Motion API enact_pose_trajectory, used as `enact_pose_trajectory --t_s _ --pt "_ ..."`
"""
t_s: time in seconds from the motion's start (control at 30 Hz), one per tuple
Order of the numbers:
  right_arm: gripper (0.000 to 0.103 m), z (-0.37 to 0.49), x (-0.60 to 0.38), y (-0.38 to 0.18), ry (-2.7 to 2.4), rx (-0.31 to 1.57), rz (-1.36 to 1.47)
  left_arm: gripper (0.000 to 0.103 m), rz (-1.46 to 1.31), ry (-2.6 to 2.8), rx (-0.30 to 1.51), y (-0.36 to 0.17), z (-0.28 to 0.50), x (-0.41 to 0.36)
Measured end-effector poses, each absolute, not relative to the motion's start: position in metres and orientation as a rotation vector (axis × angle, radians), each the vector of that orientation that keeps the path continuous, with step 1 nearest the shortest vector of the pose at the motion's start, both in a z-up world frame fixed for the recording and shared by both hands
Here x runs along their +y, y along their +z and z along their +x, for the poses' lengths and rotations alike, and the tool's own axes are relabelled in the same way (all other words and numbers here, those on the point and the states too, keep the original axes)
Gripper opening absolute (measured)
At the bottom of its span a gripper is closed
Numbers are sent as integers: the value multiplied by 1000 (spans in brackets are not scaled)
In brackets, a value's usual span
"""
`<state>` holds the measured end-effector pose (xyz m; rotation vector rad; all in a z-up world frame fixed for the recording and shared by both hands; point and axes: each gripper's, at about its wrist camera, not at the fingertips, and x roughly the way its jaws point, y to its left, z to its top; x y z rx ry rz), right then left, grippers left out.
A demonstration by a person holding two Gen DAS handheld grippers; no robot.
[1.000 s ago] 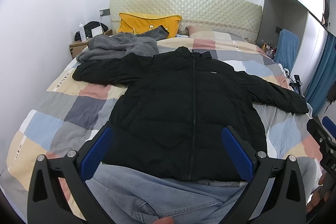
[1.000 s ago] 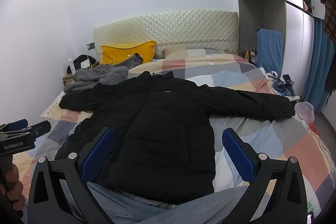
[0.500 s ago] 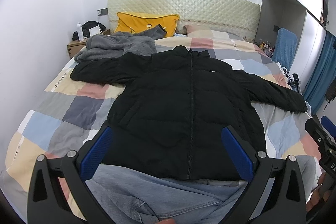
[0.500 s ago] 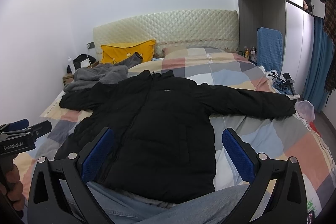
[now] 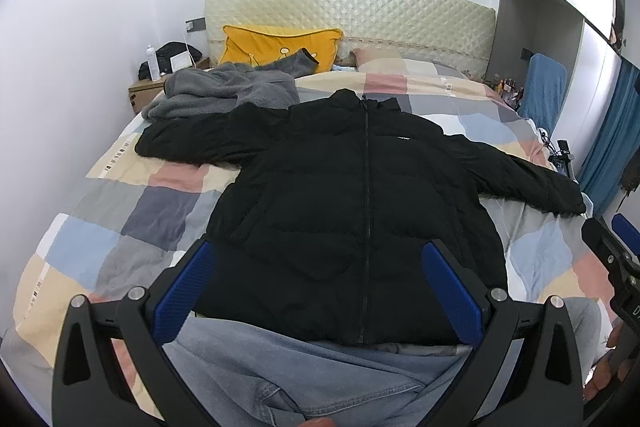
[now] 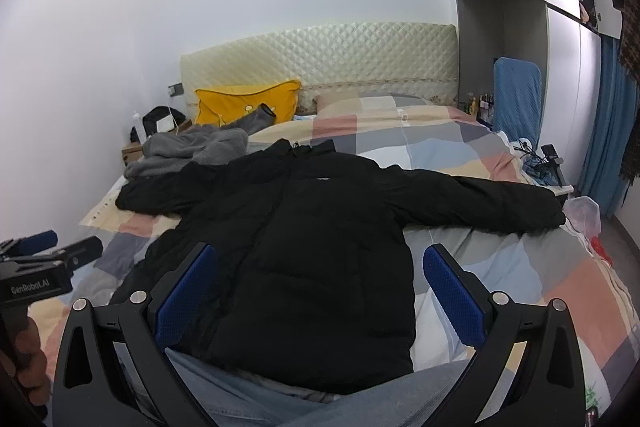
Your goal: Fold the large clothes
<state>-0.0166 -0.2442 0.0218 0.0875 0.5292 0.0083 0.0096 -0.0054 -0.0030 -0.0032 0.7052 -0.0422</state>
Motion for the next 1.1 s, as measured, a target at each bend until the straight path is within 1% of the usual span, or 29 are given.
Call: enact_pose_trajectory --t_s 0.33,1.1 --pt "103 -15 -245 16 11 550 106 103 -1 -67 719 -9 11 -7" --pt "103 -13 -245 21 35 549 100 103 -2 -83 715 -3 17 -11"
